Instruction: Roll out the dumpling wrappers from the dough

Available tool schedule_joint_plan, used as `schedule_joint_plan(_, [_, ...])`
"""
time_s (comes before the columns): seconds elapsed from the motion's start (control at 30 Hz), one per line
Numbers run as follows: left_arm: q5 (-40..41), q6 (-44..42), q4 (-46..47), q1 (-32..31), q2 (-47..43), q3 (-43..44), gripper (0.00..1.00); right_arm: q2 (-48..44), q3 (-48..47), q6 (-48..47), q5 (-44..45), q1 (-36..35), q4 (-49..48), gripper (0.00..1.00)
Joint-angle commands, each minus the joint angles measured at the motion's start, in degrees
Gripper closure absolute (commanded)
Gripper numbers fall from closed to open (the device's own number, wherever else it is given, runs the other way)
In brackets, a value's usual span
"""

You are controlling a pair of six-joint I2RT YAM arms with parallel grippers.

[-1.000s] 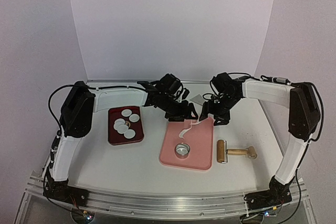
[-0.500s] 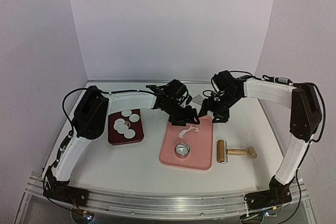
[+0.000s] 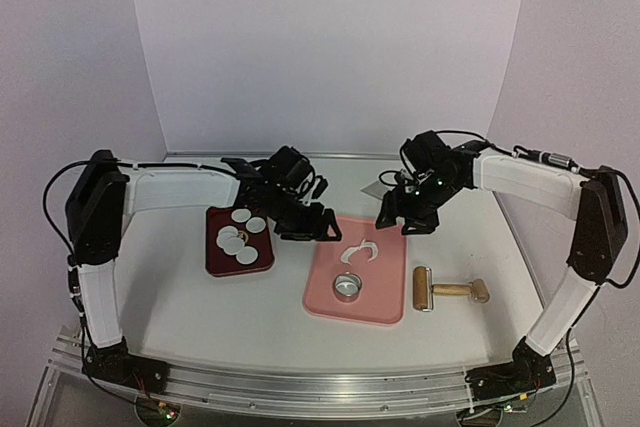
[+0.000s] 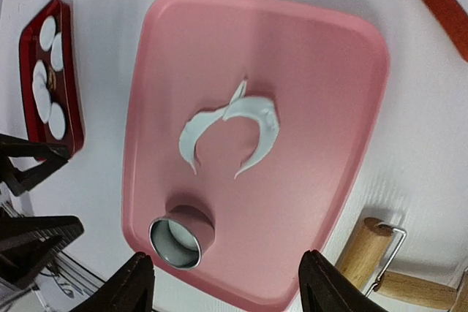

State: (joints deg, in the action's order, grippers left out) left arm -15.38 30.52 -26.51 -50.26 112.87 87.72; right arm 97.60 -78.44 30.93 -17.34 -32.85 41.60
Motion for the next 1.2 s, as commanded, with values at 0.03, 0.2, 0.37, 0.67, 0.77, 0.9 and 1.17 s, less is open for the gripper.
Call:
schedule_joint_plan(0.03, [2.4,4.3,2.6,-0.3,-10.0,-13.7,0.27,2.6,1.2,-2.8,2.6,-9.2,4.1,0.36])
schedule_joint_plan(0.2, [4.0,8.4,4.4,-0.3,-14.8,-19.6,0.27,8.1,-0.3,0.7,5.3,-13.3,4.9,0.45])
schedule_joint_plan(0.37, [4.2,9.9,5.0,-0.8,-16.0,-21.2,0.27,13.0,-4.2,0.4,7.1,-14.7,6.2,0.49])
schedule_joint_plan(0.67, [5.1,9.0,3.4,-1.6,-17.1,-21.2,0.27,19.4,-8.4,-0.7,6.9,-15.6,6.3,0.59])
schedule_joint_plan(0.77, [5.8,8.5,2.2,-2.0,-16.7,-20.1,0.27,20.8,-10.2,-0.9,5.8,-15.9,6.3,0.74])
schedule_joint_plan(0.9, [6.1,8.7,1.0,-3.1,-16.2,-17.8,0.27,19.8,-11.0,0.3,5.4,-16.4,6.7,0.94])
schedule_joint_plan(1.17, [2.7,10.5,3.0,-6.2,-14.0,-14.8,0.27,11.8,-9.9,5.2,8.4,-18.6,11.1,1.0])
